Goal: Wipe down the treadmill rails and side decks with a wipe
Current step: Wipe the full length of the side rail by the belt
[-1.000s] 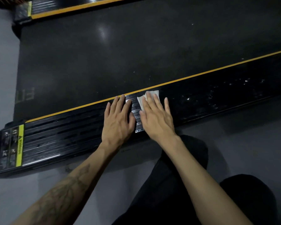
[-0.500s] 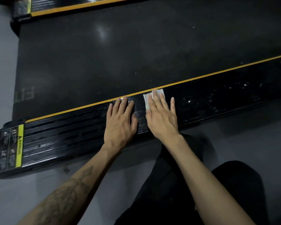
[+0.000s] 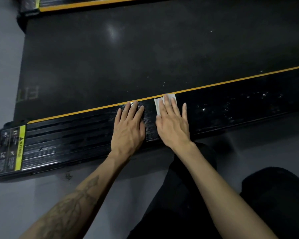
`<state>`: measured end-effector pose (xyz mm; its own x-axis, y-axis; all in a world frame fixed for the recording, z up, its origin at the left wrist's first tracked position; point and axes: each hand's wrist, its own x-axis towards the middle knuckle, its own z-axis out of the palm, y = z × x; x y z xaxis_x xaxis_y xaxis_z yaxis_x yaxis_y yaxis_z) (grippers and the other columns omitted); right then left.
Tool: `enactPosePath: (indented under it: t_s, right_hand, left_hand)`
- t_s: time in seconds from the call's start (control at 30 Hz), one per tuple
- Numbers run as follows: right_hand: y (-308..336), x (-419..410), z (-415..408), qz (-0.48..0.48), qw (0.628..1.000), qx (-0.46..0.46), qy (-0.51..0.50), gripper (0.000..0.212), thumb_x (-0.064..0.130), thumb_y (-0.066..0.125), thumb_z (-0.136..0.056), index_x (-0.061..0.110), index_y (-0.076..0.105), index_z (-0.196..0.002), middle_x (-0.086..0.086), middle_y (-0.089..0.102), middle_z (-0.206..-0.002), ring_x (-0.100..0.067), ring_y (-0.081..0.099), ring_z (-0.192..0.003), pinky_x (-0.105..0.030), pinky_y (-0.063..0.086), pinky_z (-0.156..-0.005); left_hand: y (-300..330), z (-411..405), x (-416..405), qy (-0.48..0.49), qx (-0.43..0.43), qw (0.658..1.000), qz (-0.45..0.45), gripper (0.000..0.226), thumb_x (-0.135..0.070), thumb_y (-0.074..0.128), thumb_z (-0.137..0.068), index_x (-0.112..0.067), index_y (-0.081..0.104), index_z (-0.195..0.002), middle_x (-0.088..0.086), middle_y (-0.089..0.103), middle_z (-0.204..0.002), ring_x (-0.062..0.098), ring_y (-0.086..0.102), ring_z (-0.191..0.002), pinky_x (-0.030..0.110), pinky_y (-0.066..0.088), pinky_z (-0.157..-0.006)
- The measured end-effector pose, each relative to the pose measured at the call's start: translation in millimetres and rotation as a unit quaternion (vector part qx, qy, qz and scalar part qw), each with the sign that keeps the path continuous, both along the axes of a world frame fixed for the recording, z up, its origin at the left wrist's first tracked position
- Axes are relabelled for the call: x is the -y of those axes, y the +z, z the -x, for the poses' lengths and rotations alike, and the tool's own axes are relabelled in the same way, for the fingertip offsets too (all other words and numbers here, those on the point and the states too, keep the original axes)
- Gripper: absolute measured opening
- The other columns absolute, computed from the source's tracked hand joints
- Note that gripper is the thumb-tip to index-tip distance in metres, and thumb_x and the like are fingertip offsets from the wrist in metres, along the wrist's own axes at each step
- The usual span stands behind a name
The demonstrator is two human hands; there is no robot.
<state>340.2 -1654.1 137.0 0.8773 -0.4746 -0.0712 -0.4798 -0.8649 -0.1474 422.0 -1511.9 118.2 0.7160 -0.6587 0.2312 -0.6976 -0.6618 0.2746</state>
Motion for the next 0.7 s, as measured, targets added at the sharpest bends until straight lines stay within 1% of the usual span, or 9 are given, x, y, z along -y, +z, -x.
enactPosePath:
  t_s: [0.13, 0.27, 0.33, 0.4, 0.47, 0.5, 0.6, 0.63, 0.7]
  right_hand:
    - [-0.4, -11.4, -2.6, -0.006, 0.999, -0.003, 0.044, 0.062, 0.036, 0.028, -0.109, 0.016, 0.009, -0.165, -0.004, 0.001, -0.173, -0.025, -0.002, -0.16, -0.054, -0.002, -0.128]
    - [1.7, 1.0, -22.6, 0.0, 0.995, -0.018, 0.093, 0.059, 0.036, 0.02, -0.11, 0.02, 0.01, -0.165, 0.002, 0.0, -0.173, -0.02, -0.003, -0.16, -0.054, -0.004, -0.127]
    - [0.5, 7.5, -21.7, 0.007, 0.997, -0.011, 0.073, 0.063, 0.039, 0.009, -0.106, 0.019, 0.013, -0.165, 0.001, 0.004, -0.173, -0.02, 0.0, -0.16, -0.055, -0.004, -0.127]
    - [-0.8, 3.4, -14.4, 0.01, 0.999, 0.004, 0.034, 0.072, 0.041, 0.001, -0.098, 0.015, 0.017, -0.164, -0.004, 0.009, -0.173, -0.023, 0.005, -0.16, -0.055, -0.001, -0.127]
    - [-2.7, -6.5, -8.6, 0.0, 1.0, 0.012, 0.024, 0.074, 0.041, 0.004, -0.097, 0.012, 0.02, -0.163, -0.01, 0.012, -0.172, -0.028, 0.011, -0.159, -0.055, 0.003, -0.127]
    - [-3.4, -9.4, -8.1, -0.004, 0.999, 0.014, 0.037, 0.073, 0.041, 0.006, -0.097, 0.012, 0.022, -0.163, -0.01, 0.013, -0.172, -0.029, 0.012, -0.159, -0.055, 0.004, -0.127]
    - [-1.6, -0.8, -13.1, -0.012, 0.996, -0.002, 0.092, 0.076, 0.042, -0.002, -0.096, 0.017, 0.02, -0.164, -0.002, 0.008, -0.173, -0.023, 0.006, -0.16, -0.053, -0.001, -0.127]
    - [-0.9, 5.6, -15.1, -0.01, 0.996, -0.002, 0.091, 0.078, 0.043, -0.006, -0.095, 0.019, 0.019, -0.165, 0.0, 0.007, -0.173, -0.02, 0.004, -0.16, -0.052, -0.003, -0.127]
    - [1.3, 17.5, -14.6, -0.003, 0.998, 0.005, 0.055, 0.077, 0.044, -0.006, -0.096, 0.019, 0.018, -0.165, 0.001, 0.009, -0.173, -0.019, 0.004, -0.159, -0.053, -0.003, -0.127]
  left_hand:
    - [0.1, 1.4, 0.2, 0.004, -0.003, 1.0, 0.003, 0.056, -0.031, 0.032, -0.1, -0.013, 0.054, -0.148, 0.011, 0.042, -0.16, 0.027, 0.033, -0.152, 0.05, 0.025, -0.125]
    - [0.2, 1.9, 0.1, 0.012, 0.004, 1.0, 0.009, 0.055, -0.03, 0.032, -0.099, -0.012, 0.056, -0.145, 0.012, 0.045, -0.159, 0.027, 0.035, -0.151, 0.05, 0.027, -0.124]
    - [0.0, 2.1, 1.0, 0.01, 0.011, 1.0, 0.012, 0.054, -0.029, 0.035, -0.099, -0.011, 0.057, -0.144, 0.013, 0.046, -0.158, 0.028, 0.037, -0.15, 0.051, 0.029, -0.123]
    - [-0.7, 1.9, 1.7, 0.011, 0.019, 1.0, 0.013, 0.052, -0.028, 0.037, -0.099, -0.011, 0.058, -0.143, 0.014, 0.048, -0.156, 0.03, 0.04, -0.148, 0.052, 0.03, -0.122]
    - [-0.3, 1.9, 2.0, 0.01, 0.024, 1.0, 0.008, 0.052, -0.029, 0.037, -0.099, -0.011, 0.058, -0.143, 0.014, 0.048, -0.156, 0.031, 0.041, -0.148, 0.052, 0.031, -0.122]
    - [0.0, 1.8, 2.2, 0.008, 0.022, 1.0, 0.007, 0.052, -0.03, 0.037, -0.1, -0.011, 0.058, -0.143, 0.014, 0.047, -0.156, 0.031, 0.04, -0.148, 0.052, 0.03, -0.122]
    - [0.0, 2.2, 1.4, -0.009, 0.017, 1.0, 0.002, 0.053, -0.034, 0.037, -0.101, -0.014, 0.055, -0.147, 0.011, 0.044, -0.159, 0.03, 0.036, -0.151, 0.051, 0.027, -0.124]
    - [-0.5, 2.3, 1.1, -0.015, 0.02, 1.0, 0.0, 0.053, -0.034, 0.037, -0.102, -0.015, 0.055, -0.148, 0.01, 0.044, -0.16, 0.029, 0.035, -0.151, 0.051, 0.027, -0.124]
    - [-1.5, 1.1, 1.9, -0.03, 0.026, 0.999, -0.006, 0.053, -0.034, 0.037, -0.102, -0.016, 0.053, -0.149, 0.009, 0.043, -0.16, 0.027, 0.034, -0.152, 0.05, 0.026, -0.124]
